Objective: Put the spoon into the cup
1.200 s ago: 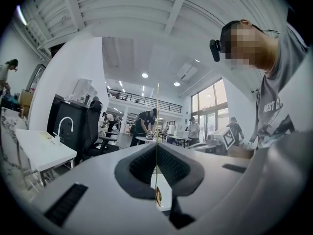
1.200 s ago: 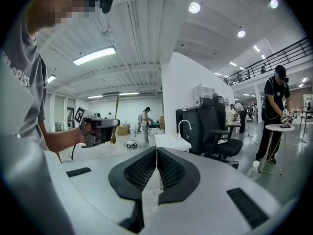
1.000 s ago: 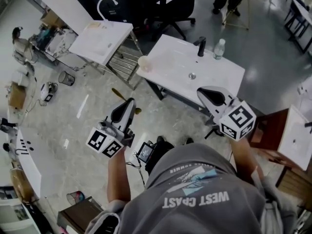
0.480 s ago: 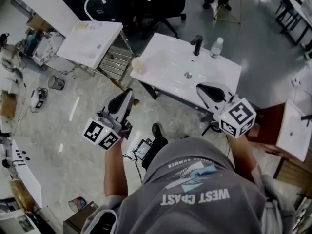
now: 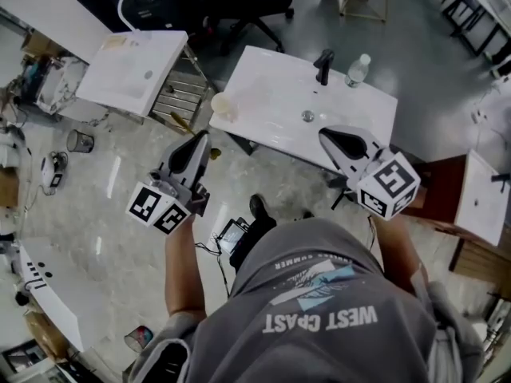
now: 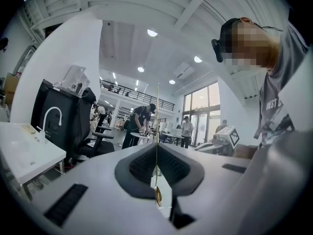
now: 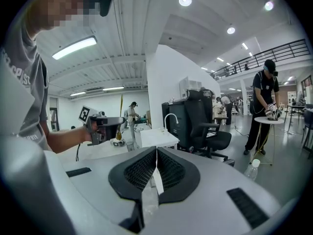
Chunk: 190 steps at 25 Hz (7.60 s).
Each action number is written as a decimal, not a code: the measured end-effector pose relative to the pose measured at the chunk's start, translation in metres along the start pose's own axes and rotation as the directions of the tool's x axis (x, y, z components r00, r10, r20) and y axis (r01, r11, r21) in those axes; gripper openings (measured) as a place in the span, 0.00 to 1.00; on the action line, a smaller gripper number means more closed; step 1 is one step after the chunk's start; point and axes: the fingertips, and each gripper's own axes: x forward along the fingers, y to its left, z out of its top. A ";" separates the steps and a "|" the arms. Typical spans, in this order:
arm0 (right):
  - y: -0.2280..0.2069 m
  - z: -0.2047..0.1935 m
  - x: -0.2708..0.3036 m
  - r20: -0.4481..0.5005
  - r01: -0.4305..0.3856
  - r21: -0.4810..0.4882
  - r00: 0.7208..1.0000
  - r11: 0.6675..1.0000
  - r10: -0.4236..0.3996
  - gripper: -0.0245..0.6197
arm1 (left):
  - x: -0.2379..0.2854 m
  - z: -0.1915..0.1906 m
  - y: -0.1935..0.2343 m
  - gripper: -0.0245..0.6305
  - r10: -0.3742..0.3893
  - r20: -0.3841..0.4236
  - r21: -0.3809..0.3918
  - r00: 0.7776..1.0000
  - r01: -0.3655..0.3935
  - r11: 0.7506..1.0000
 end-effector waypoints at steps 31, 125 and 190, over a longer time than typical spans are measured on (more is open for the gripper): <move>-0.020 -0.024 0.099 -0.085 0.079 0.112 0.994 0.991 -0.070 0.09 | 0.073 -0.046 0.143 0.04 -0.096 -0.115 -0.111 0.989 0.083 0.990; 0.012 -0.162 0.142 -0.339 0.072 0.299 0.940 0.952 0.036 0.09 | 0.131 -0.227 0.255 0.04 -0.005 -0.211 -0.148 0.978 -0.027 0.989; 0.043 -0.082 0.128 -0.225 -0.127 0.124 0.962 0.984 0.153 0.09 | 0.039 -0.079 0.238 0.07 0.271 -0.009 0.097 0.963 -0.269 0.958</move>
